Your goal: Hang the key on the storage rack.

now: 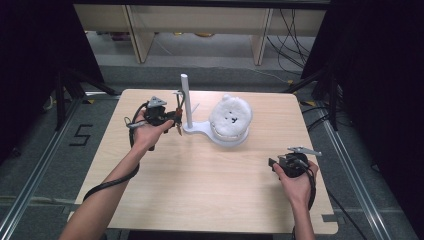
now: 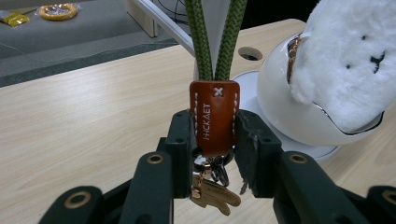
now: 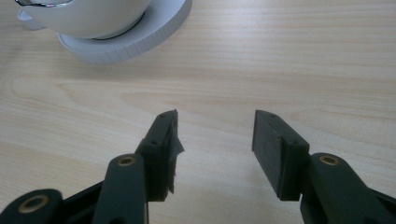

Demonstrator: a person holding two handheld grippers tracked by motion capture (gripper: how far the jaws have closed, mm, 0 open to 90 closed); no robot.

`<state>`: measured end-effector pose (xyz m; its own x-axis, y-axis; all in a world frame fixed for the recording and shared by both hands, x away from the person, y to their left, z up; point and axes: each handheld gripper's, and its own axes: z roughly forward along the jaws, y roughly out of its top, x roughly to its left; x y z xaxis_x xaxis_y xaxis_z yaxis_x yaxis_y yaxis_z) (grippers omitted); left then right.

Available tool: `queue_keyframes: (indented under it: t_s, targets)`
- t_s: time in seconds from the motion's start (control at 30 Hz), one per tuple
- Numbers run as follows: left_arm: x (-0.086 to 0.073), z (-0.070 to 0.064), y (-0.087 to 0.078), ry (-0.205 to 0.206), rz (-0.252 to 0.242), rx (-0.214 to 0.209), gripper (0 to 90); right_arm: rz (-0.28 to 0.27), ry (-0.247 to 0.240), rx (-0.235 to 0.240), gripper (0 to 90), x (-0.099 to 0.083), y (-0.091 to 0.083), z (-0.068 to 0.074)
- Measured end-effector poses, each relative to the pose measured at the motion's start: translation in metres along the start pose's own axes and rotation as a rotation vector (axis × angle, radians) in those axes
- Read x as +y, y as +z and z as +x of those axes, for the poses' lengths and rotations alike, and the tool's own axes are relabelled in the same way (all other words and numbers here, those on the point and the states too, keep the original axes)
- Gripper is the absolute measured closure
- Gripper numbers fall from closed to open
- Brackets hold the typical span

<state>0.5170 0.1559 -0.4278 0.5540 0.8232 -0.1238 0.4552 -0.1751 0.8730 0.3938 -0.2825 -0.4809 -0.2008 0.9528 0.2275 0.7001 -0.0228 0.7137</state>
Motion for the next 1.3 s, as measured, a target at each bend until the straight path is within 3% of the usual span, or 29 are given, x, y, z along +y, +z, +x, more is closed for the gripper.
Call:
queue_keyframes:
  t_s: [0.07, 0.4, 0.5, 0.57, 0.6, 0.7, 0.73, 0.8, 1.13, 1.2, 1.23, 1.27, 1.3]
  targets:
    - [0.0, 0.0, 0.001, 0.023, 0.013, 0.01, 66.9, 0.0, 0.0, 0.0, 51.6, 0.0, 0.0, 0.0]
    - [-0.001, -0.002, 0.006, 0.022, 0.002, 0.015, 65.4, 0.02, -0.01, -0.016, 51.5, 0.0, -0.001, 0.0]
    - [-0.002, -0.001, 0.005, 0.05, 0.041, 0.024, 62.1, 0.021, -0.005, -0.019, 51.3, 0.0, -0.001, 0.0]
    - [-0.003, -0.002, 0.005, 0.04, 0.036, 0.026, 61.5, 0.015, -0.002, -0.005, 51.3, 0.0, 0.0, 0.001]
    - [-0.003, -0.003, 0.005, 0.042, 0.035, 0.025, 60.7, -0.008, -0.042, -0.007, 51.3, -0.001, 0.002, -0.002]
    - [-0.005, -0.002, 0.003, 0.051, 0.047, 0.027, 58.3, -0.006, -0.043, -0.002, 51.2, -0.001, 0.002, -0.002]
    - [-0.006, -0.002, 0.001, 0.056, 0.05, 0.028, 56.1, 0.01, -0.003, -0.003, 51.1, 0.0, 0.0, 0.0]
    - [-0.007, -0.001, -0.002, 0.067, 0.056, 0.037, 55.2, 0.017, -0.01, -0.018, 51.1, 0.0, 0.0, 0.0]
    - [-0.019, 0.008, -0.026, 0.125, 0.061, 0.09, 43.4, 0.009, 0.009, -0.002, 50.8, 0.0, 0.0, -0.001]
    - [-0.025, 0.01, -0.033, 0.123, 0.054, 0.093, 42.4, 0.004, -0.002, -0.008, 50.7, -0.001, 0.0, -0.002]
    - [-0.028, 0.011, -0.036, 0.118, 0.05, 0.096, 42.1, 0.0, -0.035, -0.019, 50.7, -0.001, 0.001, -0.004]
    - [-0.036, 0.014, -0.043, 0.121, 0.054, 0.109, 41.8, 0.004, 0.009, -0.015, 50.6, -0.001, 0.001, -0.001]
    - [-0.036, 0.014, -0.043, 0.121, 0.054, 0.109, 41.6, 0.007, 0.009, -0.014, 50.6, -0.001, 0.001, -0.001]
